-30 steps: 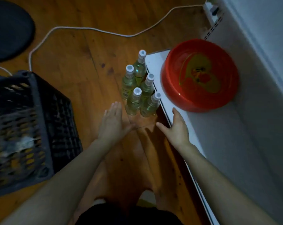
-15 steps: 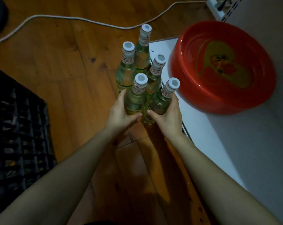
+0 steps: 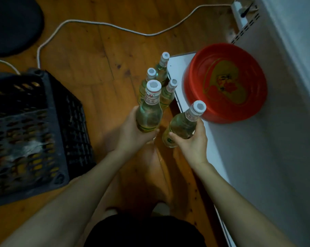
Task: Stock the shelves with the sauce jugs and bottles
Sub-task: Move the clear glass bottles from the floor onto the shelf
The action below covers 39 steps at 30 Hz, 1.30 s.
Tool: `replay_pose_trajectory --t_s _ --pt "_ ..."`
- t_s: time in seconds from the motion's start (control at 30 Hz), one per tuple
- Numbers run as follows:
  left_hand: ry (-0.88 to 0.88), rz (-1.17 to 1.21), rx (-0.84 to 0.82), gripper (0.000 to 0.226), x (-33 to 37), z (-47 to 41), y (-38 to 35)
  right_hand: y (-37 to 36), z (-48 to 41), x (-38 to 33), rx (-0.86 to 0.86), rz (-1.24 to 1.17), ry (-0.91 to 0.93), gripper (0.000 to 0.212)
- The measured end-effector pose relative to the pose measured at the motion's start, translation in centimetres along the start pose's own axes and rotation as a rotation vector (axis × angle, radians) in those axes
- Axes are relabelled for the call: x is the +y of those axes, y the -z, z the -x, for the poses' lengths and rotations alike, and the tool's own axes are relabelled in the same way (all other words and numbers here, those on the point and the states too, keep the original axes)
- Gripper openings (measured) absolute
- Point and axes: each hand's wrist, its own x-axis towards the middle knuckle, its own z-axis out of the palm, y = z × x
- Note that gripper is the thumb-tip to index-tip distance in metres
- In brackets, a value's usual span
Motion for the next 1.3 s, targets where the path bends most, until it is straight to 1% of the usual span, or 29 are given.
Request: replay_pose_trajectory --t_s 0.13,0.23,0.37,0.5,0.6,0.7,0.77,0.83,0.9,1.17,1.3 --pt "0.023 -0.003 -0.014 0.079 8.2 4.3 4.9 4.7 4.0 -7.9 -0.055 -0.039 -0.046 0.064" --pt "0.032 -0.013 -0.018 0.08 15.1 7.4 8.9 8.4 6.4 -14.6 -0.061 -0.047 -0.062 0.07" --pt "-0.007 -0.014 -0.013 0.081 24.8 10.8 14.4 13.7 8.8 -24.3 -0.026 -0.066 -0.048 0.073" --pt "-0.08 -0.024 -0.041 0.075 33.8 13.2 19.6 18.8 10.6 -33.6 -0.021 -0.093 -0.016 0.075" --pt "-0.155 -0.047 -0.04 0.073 40.2 14.6 22.8 22.7 11.8 -39.8 0.017 -0.109 0.043 0.064" --pt "-0.192 -0.056 -0.035 0.073 45.3 15.7 24.9 26.7 13.0 -44.5 0.053 -0.119 0.091 0.062" --pt "-0.22 -0.058 -0.041 0.074 48.0 15.9 25.9 29.3 13.6 -46.9 0.087 -0.13 0.125 0.06" --pt "-0.266 -0.07 -0.052 0.081 50.7 16.1 26.2 31.9 14.1 -48.9 0.125 -0.153 0.146 0.059" --pt "-0.304 -0.096 -0.051 0.08 53.2 16.0 26.2 34.2 14.4 -50.1 0.163 -0.166 0.162 0.06" --pt "-0.429 -0.114 -0.119 0.082 61.7 12.9 22.9 42.2 12.3 -52.3 0.255 -0.184 0.203 0.064" --pt "-0.497 -0.115 -0.12 0.08 65.5 11.0 20.9 45.3 10.5 -53.2 0.318 -0.18 0.213 0.06"
